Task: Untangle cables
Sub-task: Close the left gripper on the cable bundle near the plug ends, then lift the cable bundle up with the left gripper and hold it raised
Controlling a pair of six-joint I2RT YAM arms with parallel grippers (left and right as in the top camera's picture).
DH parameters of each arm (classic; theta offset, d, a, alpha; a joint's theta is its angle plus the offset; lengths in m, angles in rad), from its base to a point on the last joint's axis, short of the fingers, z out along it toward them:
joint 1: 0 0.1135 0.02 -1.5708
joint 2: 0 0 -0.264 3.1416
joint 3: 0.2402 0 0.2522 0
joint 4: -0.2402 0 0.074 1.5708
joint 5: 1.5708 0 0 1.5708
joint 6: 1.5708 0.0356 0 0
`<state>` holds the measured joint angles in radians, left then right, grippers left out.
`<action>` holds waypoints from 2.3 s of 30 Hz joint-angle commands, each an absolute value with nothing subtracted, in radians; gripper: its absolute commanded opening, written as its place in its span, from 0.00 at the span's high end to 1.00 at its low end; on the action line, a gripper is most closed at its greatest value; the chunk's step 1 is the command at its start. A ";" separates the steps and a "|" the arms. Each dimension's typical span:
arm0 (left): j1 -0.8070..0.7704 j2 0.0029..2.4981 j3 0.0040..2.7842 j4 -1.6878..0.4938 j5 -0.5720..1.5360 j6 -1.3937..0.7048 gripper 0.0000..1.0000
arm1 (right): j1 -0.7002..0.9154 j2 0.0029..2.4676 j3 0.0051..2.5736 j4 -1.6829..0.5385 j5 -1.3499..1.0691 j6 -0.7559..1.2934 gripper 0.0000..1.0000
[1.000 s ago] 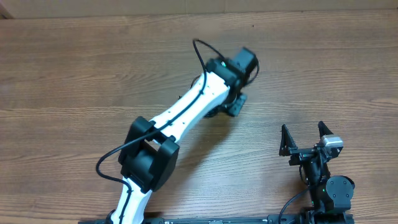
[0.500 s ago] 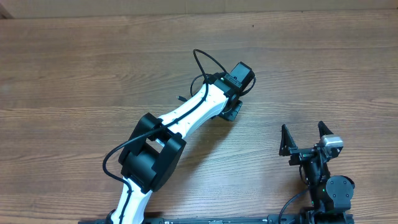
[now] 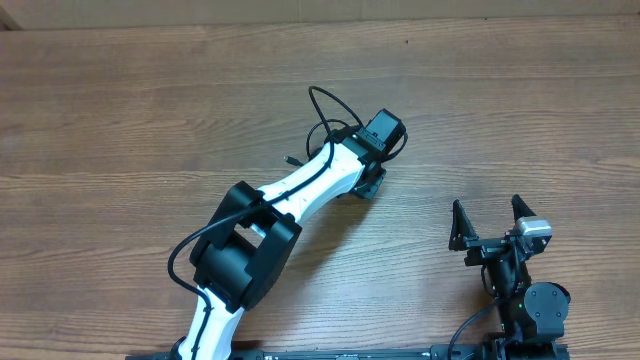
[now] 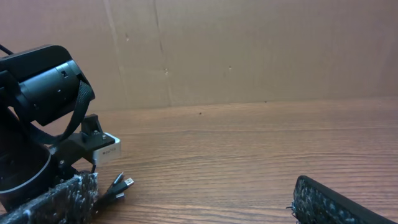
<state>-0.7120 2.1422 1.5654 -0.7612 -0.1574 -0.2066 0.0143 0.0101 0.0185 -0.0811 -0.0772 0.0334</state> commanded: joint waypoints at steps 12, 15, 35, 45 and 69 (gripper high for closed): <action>-0.707 2.139 1.522 -0.729 -0.221 -0.225 0.72 | 0.011 0.003 0.008 -0.078 -0.069 0.032 0.00; -0.707 2.139 1.510 -0.723 -0.222 -0.226 0.71 | 0.011 0.003 0.008 -0.078 -0.069 0.032 0.00; -0.707 2.140 1.472 -0.720 -0.281 -0.228 0.67 | 0.011 0.003 0.008 -0.078 -0.069 0.032 0.00; -0.707 2.140 1.461 -0.706 -0.280 -0.224 0.79 | 0.011 0.003 0.008 -0.078 -0.069 0.032 0.00; -0.704 2.119 1.525 -0.761 -0.247 -0.225 0.96 | 0.011 0.003 0.008 -0.078 -0.069 0.032 0.00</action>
